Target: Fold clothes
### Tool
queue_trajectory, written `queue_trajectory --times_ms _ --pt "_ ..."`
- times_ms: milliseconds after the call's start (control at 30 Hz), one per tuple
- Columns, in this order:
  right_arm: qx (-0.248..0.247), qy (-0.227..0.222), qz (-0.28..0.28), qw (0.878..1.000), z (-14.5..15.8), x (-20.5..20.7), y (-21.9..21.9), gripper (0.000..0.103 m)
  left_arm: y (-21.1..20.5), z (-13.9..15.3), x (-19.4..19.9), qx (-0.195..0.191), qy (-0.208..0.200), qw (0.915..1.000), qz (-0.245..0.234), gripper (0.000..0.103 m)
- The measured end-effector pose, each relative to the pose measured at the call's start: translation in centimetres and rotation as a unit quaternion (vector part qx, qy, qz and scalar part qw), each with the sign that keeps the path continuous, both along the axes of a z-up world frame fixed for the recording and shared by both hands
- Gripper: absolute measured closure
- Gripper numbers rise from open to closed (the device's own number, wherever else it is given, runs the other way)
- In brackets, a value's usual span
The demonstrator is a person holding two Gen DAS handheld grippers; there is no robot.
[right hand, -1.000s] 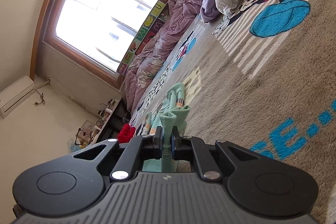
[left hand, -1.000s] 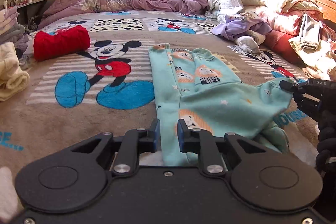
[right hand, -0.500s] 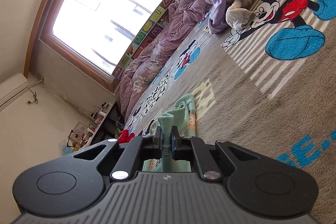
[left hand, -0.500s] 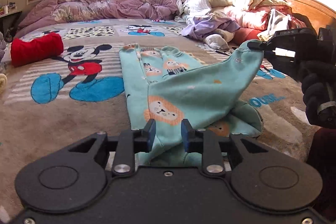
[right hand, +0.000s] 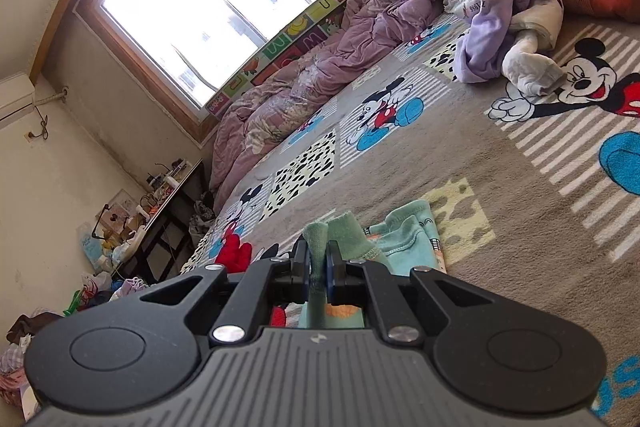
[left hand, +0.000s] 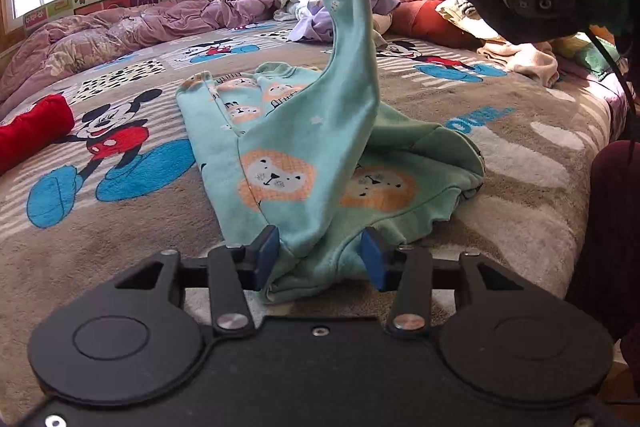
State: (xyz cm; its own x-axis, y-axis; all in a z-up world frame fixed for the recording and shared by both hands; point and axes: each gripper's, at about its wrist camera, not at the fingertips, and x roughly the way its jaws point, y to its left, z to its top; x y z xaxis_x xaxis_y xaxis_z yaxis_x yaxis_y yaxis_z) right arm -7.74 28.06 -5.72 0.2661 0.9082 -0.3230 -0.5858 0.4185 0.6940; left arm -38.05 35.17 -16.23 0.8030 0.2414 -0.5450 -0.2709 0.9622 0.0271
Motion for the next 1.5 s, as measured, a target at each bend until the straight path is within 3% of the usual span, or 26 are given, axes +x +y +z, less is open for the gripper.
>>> queue_trajectory --times_ms 167,333,700,767,800,833,900,1100,1267,1367,1400,1433,1500 --pt "-0.019 -0.011 -0.001 1.000 1.5 0.1 4.6 0.093 1.4 -0.4 -0.2 -0.050 -0.016 0.9986 0.001 0.062" --pt "-0.053 -0.035 0.016 0.998 2.1 -0.3 9.6 0.093 3.6 -0.3 -1.0 -0.133 -0.041 0.9903 0.007 0.067" --pt "-0.151 -0.060 0.067 0.985 -0.9 0.1 18.5 0.094 7.3 -0.6 -1.6 -0.274 -0.074 0.9581 0.038 0.070" --pt "-0.173 -0.075 0.080 0.979 -1.1 0.3 19.0 0.090 7.5 -0.5 -1.7 -0.283 -0.077 0.9552 0.038 0.070" --pt "-0.193 -0.085 0.091 0.973 -1.3 0.4 19.3 0.083 7.6 -0.5 -1.7 -0.284 -0.076 0.9551 0.036 0.070" --pt "-0.212 -0.093 0.103 0.967 -1.6 0.5 19.5 0.068 7.6 -0.5 -1.8 -0.285 -0.076 0.9549 0.035 0.070" --pt "-0.248 -0.107 0.123 0.955 -2.2 0.8 19.7 0.059 7.8 -0.4 -1.8 -0.289 -0.076 0.9538 0.033 0.070" --pt "-0.315 -0.148 0.173 0.922 -3.6 1.3 19.6 0.058 7.8 -0.4 -1.8 -0.288 -0.073 0.9541 0.033 0.070" --pt "-0.334 -0.153 0.199 0.909 -4.6 1.9 19.5 0.059 7.8 -0.5 -1.6 -0.287 -0.072 0.9547 0.034 0.070" --pt "-0.338 -0.158 0.207 0.904 -5.0 1.9 19.5 0.069 7.8 -0.5 -1.5 -0.286 -0.071 0.9552 0.034 0.070" --pt "-0.335 -0.163 0.209 0.904 -4.9 1.8 19.4 0.087 7.8 -0.5 -1.5 -0.285 -0.070 0.9555 0.033 0.070" --pt "-0.328 -0.169 0.211 0.905 -4.8 1.7 19.1 0.093 7.8 -0.5 -1.6 -0.284 -0.069 0.9558 0.033 0.070" --pt "-0.312 -0.181 0.210 0.909 -4.3 1.5 18.5 0.093 7.8 -0.5 -1.6 -0.282 -0.068 0.9564 0.034 0.070"
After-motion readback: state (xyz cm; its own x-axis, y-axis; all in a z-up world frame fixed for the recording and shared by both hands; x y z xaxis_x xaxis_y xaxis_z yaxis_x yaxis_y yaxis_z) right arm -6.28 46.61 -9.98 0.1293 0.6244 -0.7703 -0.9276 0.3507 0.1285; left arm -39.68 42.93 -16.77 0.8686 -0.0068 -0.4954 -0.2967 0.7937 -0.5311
